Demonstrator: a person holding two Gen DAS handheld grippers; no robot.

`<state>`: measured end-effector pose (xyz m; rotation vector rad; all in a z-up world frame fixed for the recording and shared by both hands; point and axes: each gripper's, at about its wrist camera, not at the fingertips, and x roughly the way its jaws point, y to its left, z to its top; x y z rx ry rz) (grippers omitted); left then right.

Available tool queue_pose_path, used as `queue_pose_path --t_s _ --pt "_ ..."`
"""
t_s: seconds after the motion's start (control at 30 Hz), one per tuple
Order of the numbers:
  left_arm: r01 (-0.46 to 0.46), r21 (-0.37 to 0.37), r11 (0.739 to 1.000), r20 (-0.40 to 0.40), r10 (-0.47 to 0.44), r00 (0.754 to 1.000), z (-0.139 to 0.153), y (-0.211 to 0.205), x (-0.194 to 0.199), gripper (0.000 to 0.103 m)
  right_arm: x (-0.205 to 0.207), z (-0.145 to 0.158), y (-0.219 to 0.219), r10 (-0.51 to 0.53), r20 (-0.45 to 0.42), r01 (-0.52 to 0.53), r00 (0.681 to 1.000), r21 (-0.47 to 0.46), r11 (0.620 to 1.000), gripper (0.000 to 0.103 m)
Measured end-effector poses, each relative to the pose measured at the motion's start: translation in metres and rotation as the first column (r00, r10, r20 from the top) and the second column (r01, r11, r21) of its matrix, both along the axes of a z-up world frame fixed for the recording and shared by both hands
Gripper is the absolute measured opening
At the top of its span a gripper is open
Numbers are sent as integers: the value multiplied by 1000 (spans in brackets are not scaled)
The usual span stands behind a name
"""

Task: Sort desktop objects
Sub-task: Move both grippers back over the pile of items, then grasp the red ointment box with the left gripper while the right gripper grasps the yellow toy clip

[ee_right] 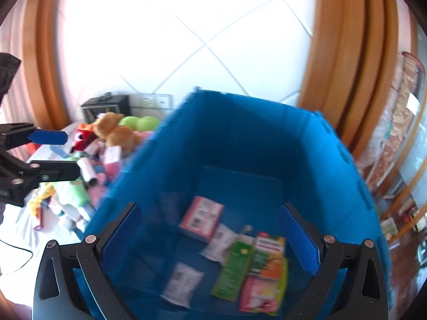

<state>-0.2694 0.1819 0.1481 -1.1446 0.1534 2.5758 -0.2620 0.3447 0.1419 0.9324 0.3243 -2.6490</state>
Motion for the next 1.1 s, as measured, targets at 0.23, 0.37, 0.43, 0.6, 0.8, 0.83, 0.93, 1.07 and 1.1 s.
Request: queue_pose_path --t_s 0.23,0.37,0.43,0.6,0.8,0.83,0.93,1.07,1.1 --pt "-233 -73 970 -32 232 972 -34 -108 20 84 36 -4 -92 120 -58 -120 991 3 993 103" --pt "-344 -64 937 -23 344 939 -50 -174 36 84 51 -13 -141 200 -74 -202 977 -15 979 103" --pt "-395 -64 916 -16 395 918 -60 -207 47 84 57 -18 -164 230 -79 -233 970 -19 972 103" --pt "-530 -95 843 56 536 842 -98 -285 68 84 62 -39 -210 307 -36 -307 951 -14 951 103" --pt "-673 -106 732 181 679 711 -156 -360 97 84 55 -93 -244 329 103 -330 939 -3 944 103" --pt "-691 -110 714 194 697 690 -165 -368 101 84 51 -103 -247 323 127 -326 938 1 945 103" --pt "-722 -104 684 237 722 650 -194 -386 111 84 43 -133 -252 296 197 -304 935 12 952 103" --pt "-762 -100 639 271 755 598 -234 -395 116 84 34 -168 -254 250 273 -269 929 33 963 103" --pt "-767 -93 635 285 755 590 -244 -395 115 84 32 -175 -254 238 289 -260 927 40 965 103"
